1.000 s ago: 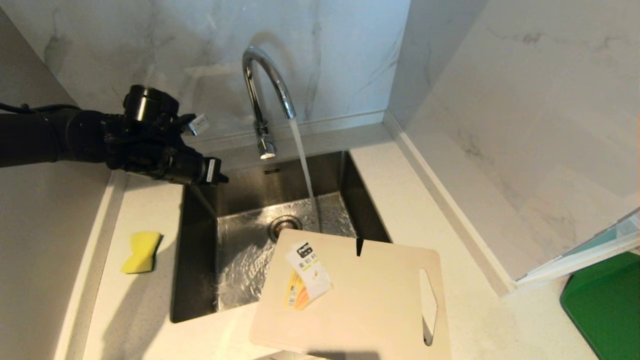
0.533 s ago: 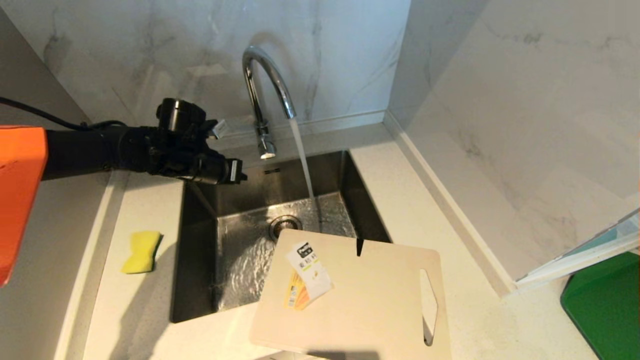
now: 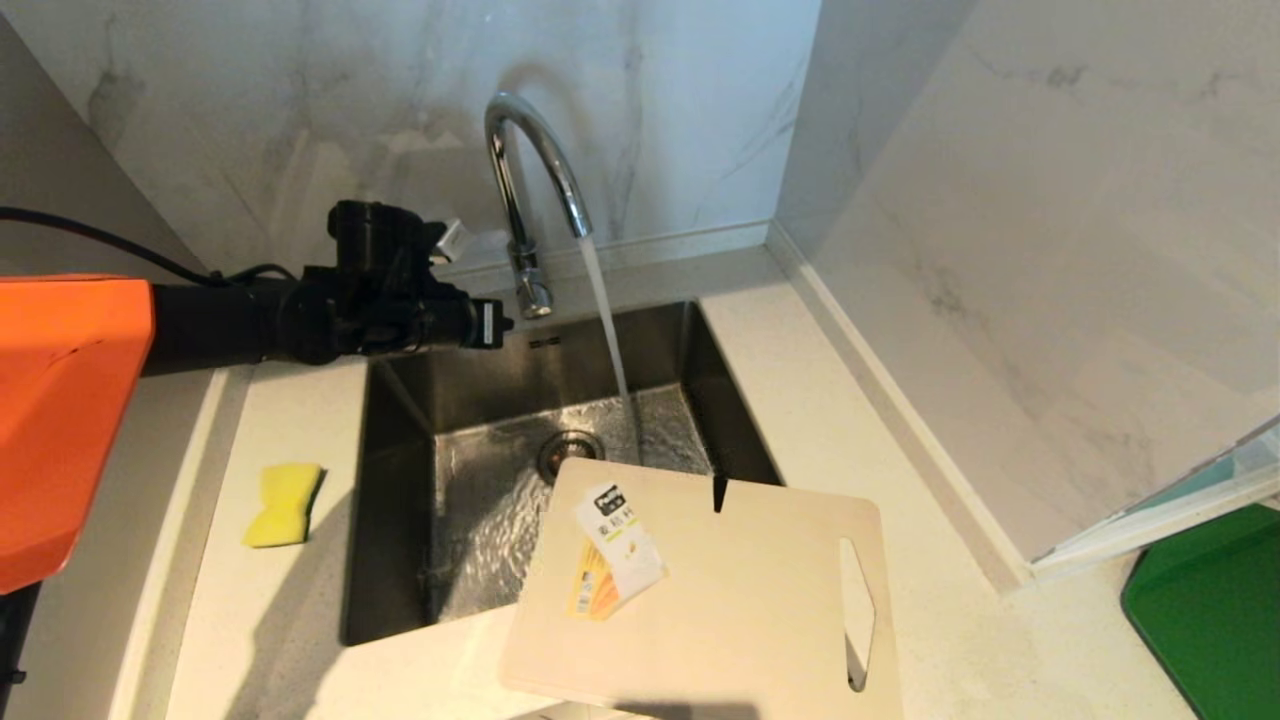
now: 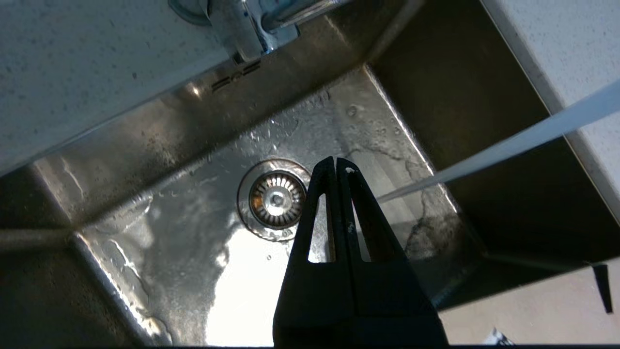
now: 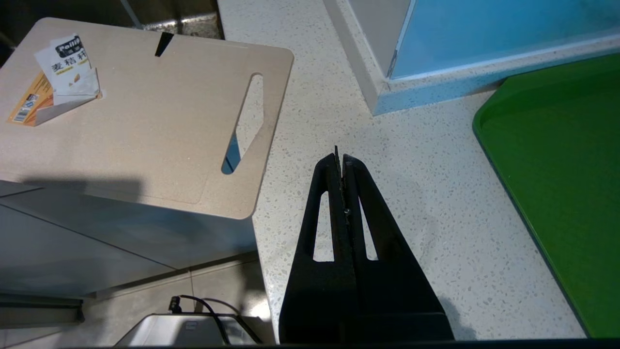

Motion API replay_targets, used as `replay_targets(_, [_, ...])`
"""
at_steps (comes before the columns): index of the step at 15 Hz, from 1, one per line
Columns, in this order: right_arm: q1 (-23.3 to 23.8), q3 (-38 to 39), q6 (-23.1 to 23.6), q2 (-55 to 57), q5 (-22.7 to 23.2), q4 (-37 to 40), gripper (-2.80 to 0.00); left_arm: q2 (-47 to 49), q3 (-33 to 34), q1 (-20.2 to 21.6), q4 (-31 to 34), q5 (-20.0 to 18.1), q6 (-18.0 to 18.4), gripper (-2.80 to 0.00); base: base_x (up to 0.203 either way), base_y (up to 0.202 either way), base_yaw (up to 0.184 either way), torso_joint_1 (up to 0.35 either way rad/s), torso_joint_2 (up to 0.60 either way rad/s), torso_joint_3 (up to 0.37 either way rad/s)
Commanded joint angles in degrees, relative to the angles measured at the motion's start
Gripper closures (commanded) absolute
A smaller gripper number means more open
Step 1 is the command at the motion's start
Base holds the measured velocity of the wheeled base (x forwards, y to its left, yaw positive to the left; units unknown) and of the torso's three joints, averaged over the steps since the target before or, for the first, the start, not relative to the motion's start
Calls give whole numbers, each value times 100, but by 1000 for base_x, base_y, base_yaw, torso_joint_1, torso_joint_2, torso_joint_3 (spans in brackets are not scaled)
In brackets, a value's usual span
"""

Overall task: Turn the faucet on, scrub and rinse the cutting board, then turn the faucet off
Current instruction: Turn off the tap

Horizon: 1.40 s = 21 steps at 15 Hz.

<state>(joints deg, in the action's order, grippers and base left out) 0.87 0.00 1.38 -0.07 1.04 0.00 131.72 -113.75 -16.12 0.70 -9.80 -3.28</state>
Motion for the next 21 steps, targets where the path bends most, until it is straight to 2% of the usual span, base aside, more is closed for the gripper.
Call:
replay_targets(1, [1, 0, 3, 7, 2, 0, 0, 45, -16, -3, -65, -13, -11, 0, 0, 0, 0, 0, 0, 0])
replay_targets(5, [1, 0, 3, 7, 2, 0, 0, 169, -7, -70, -690, 35, -91, 0, 0, 0, 0, 0, 0, 0])
replay_targets(10, [1, 0, 3, 7, 2, 0, 0, 275, -15, -85, -895, 215, -65, 0, 0, 0, 0, 0, 0, 0])
replay_targets(13, [1, 0, 3, 7, 2, 0, 0, 433, -24, -113, -1535, 234, -59, 0, 0, 0, 0, 0, 0, 0])
replay_targets(16, [1, 0, 3, 7, 2, 0, 0, 512, -24, -174, -1826, 364, -50, 0, 0, 0, 0, 0, 0, 0])
replay_targets(18, [1, 0, 3, 1, 2, 0, 0, 587, -24, -181, -2127, 443, 140, 0, 0, 0, 0, 0, 0, 0])
replay_targets(21, [1, 0, 3, 7, 2, 0, 0, 628, -33, -181, -2168, 499, 231, 0, 0, 0, 0, 0, 0, 0])
